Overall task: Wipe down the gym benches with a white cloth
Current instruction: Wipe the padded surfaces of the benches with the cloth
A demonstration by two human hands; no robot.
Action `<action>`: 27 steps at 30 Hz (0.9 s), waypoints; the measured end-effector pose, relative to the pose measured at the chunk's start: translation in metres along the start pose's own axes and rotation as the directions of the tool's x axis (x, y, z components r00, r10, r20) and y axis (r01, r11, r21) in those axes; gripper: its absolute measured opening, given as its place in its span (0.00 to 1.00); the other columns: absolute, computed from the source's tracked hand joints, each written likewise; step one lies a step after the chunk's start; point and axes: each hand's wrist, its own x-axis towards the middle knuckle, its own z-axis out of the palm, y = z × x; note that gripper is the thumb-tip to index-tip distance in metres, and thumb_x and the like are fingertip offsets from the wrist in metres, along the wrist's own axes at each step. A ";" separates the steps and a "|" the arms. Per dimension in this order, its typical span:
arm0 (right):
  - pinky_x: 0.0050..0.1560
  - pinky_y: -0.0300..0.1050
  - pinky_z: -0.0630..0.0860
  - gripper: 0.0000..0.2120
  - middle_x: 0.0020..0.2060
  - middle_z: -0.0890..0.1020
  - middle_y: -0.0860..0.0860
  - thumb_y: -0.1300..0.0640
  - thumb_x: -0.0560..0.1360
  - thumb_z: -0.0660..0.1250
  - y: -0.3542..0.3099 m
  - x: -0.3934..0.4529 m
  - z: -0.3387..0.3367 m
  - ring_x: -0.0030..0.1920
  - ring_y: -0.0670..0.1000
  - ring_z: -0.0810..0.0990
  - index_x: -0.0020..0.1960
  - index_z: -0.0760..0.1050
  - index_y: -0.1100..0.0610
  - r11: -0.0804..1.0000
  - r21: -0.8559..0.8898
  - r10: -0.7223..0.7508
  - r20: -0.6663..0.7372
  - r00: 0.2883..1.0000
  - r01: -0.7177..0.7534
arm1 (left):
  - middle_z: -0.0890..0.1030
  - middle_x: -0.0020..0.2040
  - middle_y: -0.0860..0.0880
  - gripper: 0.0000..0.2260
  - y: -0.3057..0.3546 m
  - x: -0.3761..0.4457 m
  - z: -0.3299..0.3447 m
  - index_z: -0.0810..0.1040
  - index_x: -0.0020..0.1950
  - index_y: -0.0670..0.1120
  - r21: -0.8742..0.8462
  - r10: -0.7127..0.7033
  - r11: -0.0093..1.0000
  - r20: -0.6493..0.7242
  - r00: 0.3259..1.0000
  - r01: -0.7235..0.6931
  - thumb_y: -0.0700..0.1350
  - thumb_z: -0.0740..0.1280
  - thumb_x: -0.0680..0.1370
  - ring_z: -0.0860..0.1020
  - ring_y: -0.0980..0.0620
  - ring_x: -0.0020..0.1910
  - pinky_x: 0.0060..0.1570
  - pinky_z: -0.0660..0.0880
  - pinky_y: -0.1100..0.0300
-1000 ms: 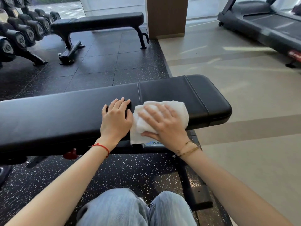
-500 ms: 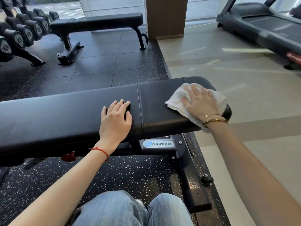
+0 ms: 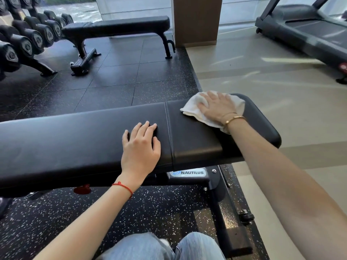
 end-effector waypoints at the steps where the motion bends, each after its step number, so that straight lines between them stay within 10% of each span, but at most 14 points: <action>1: 0.77 0.56 0.50 0.26 0.79 0.56 0.48 0.42 0.82 0.47 -0.016 0.008 0.000 0.77 0.57 0.56 0.79 0.53 0.47 0.999 -0.014 -0.032 0.009 0.999 0.032 | 0.72 0.73 0.50 0.19 0.000 0.000 0.000 0.72 0.71 0.49 -0.001 -0.001 1.000 -0.006 1.000 0.001 0.47 0.59 0.80 0.66 0.50 0.74 0.74 0.58 0.42; 8: 0.77 0.53 0.48 0.27 0.79 0.57 0.46 0.41 0.82 0.51 -0.049 -0.054 0.020 0.78 0.51 0.54 0.79 0.55 0.45 0.924 0.031 -0.379 -0.064 0.923 0.381 | 0.73 0.72 0.50 0.19 -0.004 -0.001 -0.001 0.73 0.70 0.49 -0.022 0.012 1.000 -0.020 1.000 -0.013 0.48 0.60 0.80 0.67 0.50 0.74 0.74 0.59 0.43; 16: 0.77 0.53 0.51 0.28 0.78 0.60 0.49 0.40 0.81 0.54 0.021 -0.024 0.000 0.78 0.52 0.57 0.78 0.58 0.48 0.996 0.021 -0.090 -0.078 0.993 0.092 | 0.70 0.74 0.51 0.20 -0.003 -0.001 -0.003 0.70 0.73 0.51 -0.025 0.011 1.000 0.004 1.000 -0.011 0.49 0.58 0.81 0.64 0.52 0.76 0.76 0.57 0.44; 27: 0.78 0.54 0.44 0.32 0.79 0.53 0.42 0.32 0.78 0.49 0.012 -0.109 0.009 0.79 0.48 0.51 0.79 0.51 0.40 0.949 0.035 -0.314 -0.033 0.949 0.315 | 0.70 0.74 0.51 0.19 -0.005 0.001 -0.013 0.71 0.72 0.50 -0.070 -0.014 0.997 0.050 0.999 0.017 0.50 0.60 0.81 0.63 0.51 0.76 0.77 0.55 0.47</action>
